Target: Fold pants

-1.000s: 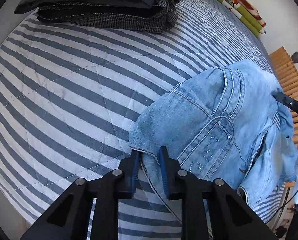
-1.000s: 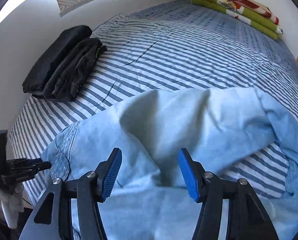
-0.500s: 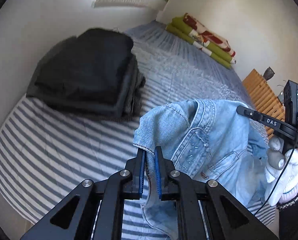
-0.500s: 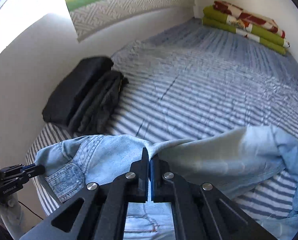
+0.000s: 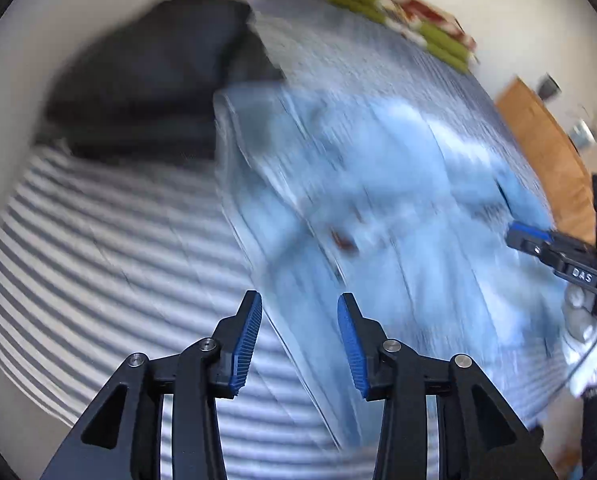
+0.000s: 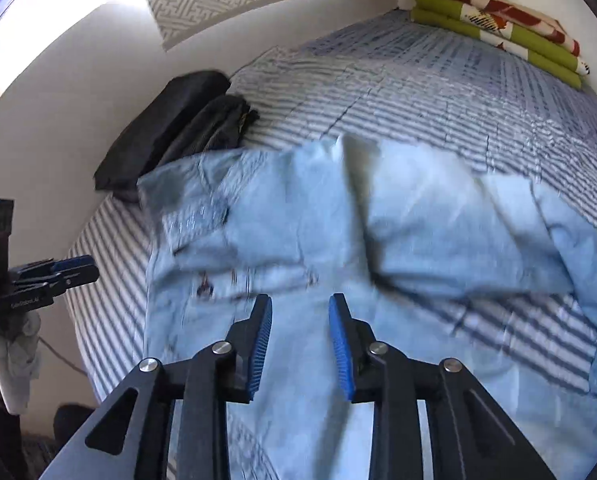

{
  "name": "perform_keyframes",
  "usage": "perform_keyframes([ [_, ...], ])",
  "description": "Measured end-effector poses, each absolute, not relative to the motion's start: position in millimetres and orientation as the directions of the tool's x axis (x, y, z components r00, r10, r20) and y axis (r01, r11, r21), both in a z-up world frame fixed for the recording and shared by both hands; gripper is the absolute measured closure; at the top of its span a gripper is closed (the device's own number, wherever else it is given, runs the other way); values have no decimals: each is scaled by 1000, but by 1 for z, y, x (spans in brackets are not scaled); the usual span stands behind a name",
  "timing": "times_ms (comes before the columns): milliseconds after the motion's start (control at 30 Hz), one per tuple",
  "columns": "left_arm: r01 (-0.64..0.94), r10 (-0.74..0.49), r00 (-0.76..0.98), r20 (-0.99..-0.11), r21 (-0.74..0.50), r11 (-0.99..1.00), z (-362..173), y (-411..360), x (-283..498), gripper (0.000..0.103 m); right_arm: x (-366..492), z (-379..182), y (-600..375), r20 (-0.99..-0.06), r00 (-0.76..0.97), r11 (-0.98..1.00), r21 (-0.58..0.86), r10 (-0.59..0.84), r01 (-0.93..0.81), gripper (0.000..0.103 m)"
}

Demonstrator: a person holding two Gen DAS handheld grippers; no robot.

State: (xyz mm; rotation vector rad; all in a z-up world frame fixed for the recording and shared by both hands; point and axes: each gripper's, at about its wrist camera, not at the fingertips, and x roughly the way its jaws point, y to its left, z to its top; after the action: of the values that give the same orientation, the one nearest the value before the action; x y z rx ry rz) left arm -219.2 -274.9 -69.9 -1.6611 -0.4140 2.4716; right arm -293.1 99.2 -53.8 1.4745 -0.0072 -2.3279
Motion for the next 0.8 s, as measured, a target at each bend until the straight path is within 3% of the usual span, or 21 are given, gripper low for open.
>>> perform_keyframes([
  [133, 30, 313, -259, -914, -332, -943, -115, -234, -180, 60, -223, -82, 119, -897, -395, -949, 76, -200, 307, 74],
  [233, 81, 365, -249, -897, -394, -915, -131, -227, -176, 61, -186, -89, 152, -899, -402, -968, 85, -176, 235, 73],
  [267, 94, 370, -259, -892, -404, -910, -131, -226, -176, 70, -175, -90, 166, -900, -399, -974, 100, -175, 202, 73],
  [300, 106, 361, -277, -890, -402, -910, -129, -225, -177, 91, -166, -89, 178, -900, -402, -979, 105, -168, 176, 73],
  [700, 120, 330, -530, -781, -454, -883, -12, -252, -85, 95, -88, -52, 310, -854, -520, -990, 71, 0, -118, 73],
  [800, 185, 296, -463, -835, -418, -890, -29, -280, -70, 94, -62, -53, 348, -850, -524, -977, 66, 51, -202, 64],
])
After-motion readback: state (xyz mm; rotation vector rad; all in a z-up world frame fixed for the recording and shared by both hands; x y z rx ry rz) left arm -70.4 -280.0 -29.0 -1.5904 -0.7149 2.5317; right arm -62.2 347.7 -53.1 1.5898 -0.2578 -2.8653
